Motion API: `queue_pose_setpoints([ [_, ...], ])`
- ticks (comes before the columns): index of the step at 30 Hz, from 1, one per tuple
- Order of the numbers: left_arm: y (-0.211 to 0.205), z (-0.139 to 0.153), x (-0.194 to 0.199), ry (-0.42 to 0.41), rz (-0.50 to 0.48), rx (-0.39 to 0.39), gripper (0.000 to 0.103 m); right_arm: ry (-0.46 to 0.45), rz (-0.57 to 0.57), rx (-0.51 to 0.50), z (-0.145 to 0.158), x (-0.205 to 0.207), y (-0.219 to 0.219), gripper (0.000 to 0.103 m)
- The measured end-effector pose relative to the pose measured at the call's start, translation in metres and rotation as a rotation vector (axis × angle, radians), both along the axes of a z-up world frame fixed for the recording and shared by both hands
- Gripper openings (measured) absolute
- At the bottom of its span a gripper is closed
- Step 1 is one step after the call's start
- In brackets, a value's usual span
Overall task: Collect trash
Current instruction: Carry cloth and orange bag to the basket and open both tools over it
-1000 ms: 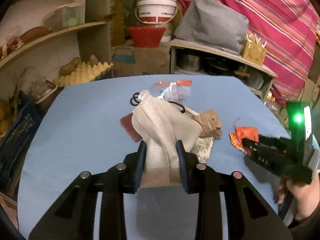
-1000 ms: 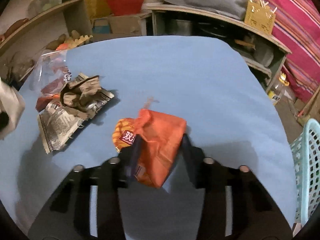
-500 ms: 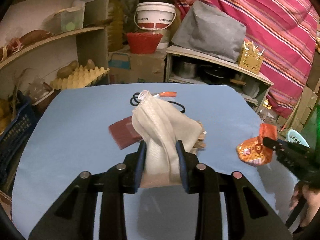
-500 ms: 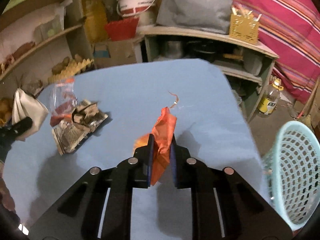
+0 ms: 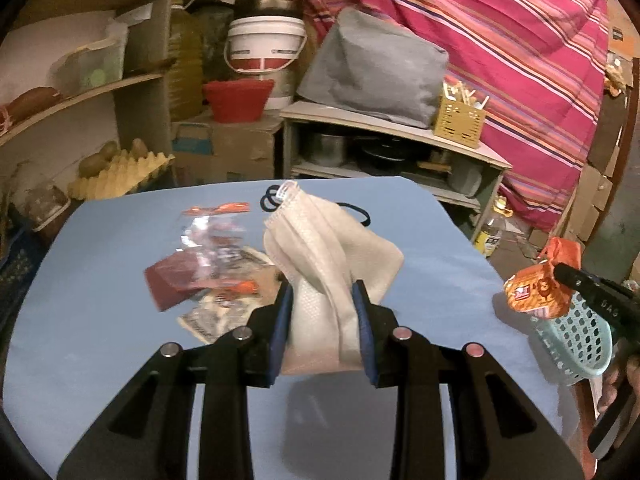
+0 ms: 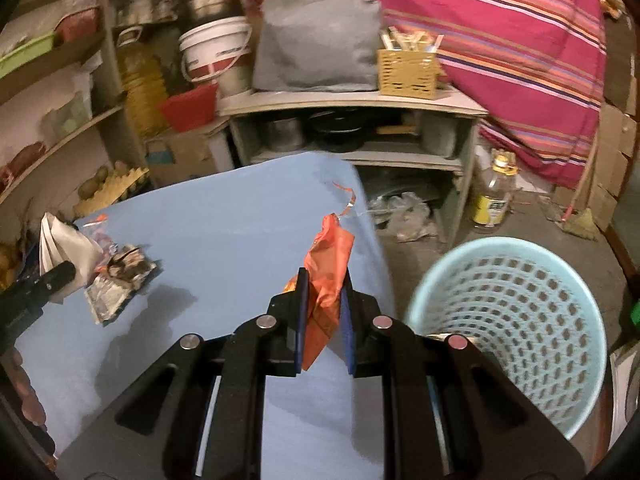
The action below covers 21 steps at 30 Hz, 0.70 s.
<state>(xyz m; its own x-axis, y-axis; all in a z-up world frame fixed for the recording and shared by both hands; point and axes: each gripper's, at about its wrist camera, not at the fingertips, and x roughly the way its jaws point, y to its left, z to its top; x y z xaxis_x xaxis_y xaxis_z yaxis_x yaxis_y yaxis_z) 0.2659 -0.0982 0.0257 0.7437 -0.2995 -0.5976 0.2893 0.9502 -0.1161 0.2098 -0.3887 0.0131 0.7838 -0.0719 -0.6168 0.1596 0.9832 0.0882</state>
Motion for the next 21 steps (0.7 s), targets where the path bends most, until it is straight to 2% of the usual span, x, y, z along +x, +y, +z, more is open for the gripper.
queue_pose_setpoints([
  [16,-0.101,-0.012,-0.013,0.002,-0.129,0.015,0.031,-0.027,-0.186,0.027,0.003,-0.059,-0.112,0.015],
  [21,-0.129,-0.014,-0.022,0.002,-0.173,0.008,0.031,-0.032,-0.216,0.046,0.001,-0.071,-0.133,0.015],
])
